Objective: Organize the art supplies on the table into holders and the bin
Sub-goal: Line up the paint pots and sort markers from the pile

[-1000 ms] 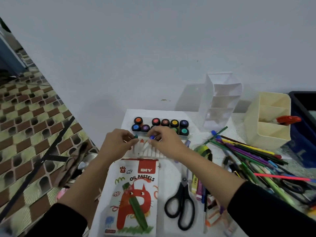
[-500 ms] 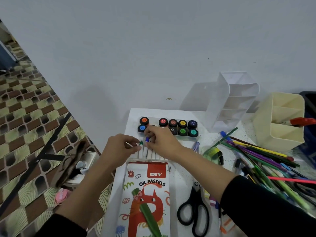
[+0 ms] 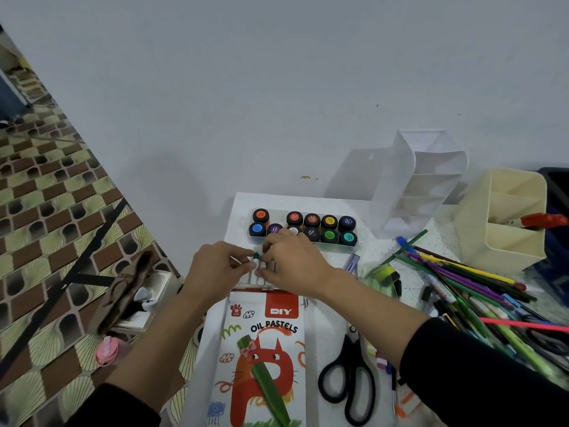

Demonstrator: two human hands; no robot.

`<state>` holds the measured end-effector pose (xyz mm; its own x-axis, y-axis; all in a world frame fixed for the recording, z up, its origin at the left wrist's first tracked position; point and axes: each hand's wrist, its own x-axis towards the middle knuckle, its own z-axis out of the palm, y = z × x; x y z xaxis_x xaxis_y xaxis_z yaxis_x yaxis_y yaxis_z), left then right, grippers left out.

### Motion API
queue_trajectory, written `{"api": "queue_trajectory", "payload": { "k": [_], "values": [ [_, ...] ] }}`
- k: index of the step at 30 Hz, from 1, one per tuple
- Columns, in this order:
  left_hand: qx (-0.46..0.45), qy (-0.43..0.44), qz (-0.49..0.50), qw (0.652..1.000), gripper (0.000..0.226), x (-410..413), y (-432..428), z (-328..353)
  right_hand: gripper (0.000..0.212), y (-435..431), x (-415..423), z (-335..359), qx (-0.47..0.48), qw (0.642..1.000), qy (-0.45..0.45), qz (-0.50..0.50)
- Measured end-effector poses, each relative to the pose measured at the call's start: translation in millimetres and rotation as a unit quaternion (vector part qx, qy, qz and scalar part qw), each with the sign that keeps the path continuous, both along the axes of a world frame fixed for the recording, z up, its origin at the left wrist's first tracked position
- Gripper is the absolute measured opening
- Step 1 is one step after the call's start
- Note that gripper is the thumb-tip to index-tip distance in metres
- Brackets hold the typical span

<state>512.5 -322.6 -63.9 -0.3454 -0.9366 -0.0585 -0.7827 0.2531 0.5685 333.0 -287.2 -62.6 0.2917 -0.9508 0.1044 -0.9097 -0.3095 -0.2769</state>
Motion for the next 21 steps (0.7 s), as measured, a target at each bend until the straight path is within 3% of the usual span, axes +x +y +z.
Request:
{"api": "queue_trajectory", "payload": {
  "k": [6, 13, 21],
  "values": [
    [-0.015, -0.018, -0.014, 1.0, 0.029, -4.2, 2.0, -4.1, 0.033, 1.0, 1.1, -11.3, -0.021, 0.999, -0.019, -0.047],
    [-0.031, -0.005, -0.022, 0.999, 0.028, -4.1, 5.8, -1.2, 0.032, 8.8, 0.8, -8.3, -0.016, 0.999, -0.023, -0.032],
    [-0.069, 0.067, -0.034, 0.995, 0.017, -16.1, 29.7, 18.7, 0.026, 48.6, -36.9, 17.6, -0.009, 0.98, -0.182, -0.077]
  ]
}}
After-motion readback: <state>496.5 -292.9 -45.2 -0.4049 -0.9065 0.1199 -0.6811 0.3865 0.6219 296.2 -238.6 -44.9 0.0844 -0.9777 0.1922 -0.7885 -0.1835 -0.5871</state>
